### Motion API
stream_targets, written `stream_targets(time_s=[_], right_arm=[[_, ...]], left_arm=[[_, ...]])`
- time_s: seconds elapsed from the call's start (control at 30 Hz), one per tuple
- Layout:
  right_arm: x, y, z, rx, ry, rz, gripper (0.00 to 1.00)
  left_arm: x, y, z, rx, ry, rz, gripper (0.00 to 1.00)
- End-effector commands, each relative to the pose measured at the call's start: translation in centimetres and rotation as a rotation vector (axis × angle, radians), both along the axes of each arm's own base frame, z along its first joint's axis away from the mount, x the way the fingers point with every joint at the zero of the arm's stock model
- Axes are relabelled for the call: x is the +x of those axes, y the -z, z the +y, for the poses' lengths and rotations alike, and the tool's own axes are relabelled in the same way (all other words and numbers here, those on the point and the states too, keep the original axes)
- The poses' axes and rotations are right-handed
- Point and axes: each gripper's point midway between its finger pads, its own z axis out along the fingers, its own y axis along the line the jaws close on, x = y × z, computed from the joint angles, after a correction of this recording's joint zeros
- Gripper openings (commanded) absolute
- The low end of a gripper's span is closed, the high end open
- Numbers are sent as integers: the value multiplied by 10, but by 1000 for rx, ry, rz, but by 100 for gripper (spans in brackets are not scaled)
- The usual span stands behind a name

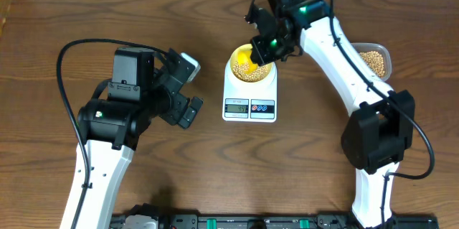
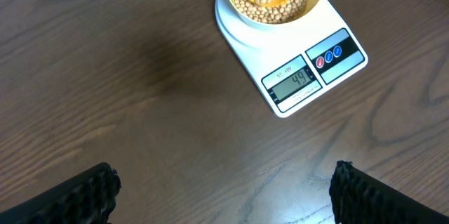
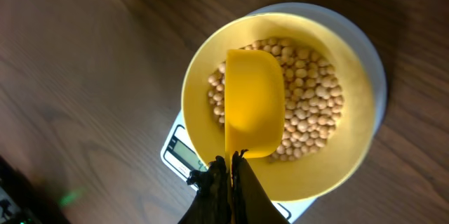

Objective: Scoop item into bowl and weigh 50g on scale

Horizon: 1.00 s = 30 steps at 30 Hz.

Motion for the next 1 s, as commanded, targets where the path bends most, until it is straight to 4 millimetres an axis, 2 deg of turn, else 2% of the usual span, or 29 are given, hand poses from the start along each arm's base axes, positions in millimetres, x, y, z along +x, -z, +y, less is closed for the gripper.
stream_targets(time_s=[0.0,0.33,0.97], right_arm=[[8,-13,0,64,18,-6,1],[15,-42,-16,163,47,-26,1],[16,-55,-23,218,56,-24,1]], left_arm=[[-1,1,-1,-4,15,6,98],[-1,1,-1,-4,15,5,98],[-1,1,-1,-4,15,5,98]])
